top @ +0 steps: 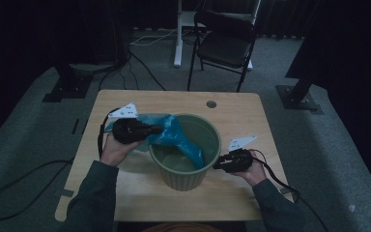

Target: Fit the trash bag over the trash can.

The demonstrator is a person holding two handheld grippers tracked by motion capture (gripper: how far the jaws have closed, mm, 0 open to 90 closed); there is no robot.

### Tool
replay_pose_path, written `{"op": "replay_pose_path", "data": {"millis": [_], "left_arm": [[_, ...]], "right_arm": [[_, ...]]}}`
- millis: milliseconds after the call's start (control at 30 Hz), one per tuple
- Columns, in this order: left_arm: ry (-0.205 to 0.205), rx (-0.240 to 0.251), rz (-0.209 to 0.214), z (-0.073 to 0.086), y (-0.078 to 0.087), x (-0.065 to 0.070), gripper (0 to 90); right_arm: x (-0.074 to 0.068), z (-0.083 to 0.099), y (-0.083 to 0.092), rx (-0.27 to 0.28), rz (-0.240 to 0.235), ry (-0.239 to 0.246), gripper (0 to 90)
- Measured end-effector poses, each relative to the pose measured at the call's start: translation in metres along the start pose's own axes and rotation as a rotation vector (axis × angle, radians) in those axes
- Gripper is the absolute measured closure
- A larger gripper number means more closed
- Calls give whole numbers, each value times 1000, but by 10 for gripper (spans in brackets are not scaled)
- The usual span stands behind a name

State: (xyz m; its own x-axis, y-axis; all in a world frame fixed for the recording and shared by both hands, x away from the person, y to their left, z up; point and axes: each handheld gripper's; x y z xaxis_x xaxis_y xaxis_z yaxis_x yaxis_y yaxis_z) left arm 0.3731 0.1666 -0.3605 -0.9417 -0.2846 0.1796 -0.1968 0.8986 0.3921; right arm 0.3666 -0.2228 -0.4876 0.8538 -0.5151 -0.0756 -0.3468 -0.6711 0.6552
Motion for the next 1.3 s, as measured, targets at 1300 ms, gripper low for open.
{"op": "replay_pose_path", "data": {"millis": [1300], "left_arm": [[-81,-89,45,-28,-41,12,890]], "right_arm": [[3,-88,79,245,77,75,782]]}}
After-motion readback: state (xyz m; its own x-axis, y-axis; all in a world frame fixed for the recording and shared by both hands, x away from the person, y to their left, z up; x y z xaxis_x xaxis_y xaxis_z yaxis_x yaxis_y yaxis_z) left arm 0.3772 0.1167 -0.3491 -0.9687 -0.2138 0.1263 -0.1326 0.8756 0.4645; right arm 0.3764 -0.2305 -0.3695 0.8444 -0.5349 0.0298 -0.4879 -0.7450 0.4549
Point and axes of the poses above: each handheld gripper's, and its own axes: y roughly backward along the jaws, z roughly out of its underside, x roughly to its right, and after that the axes turned 9 degrees about z, right-handed
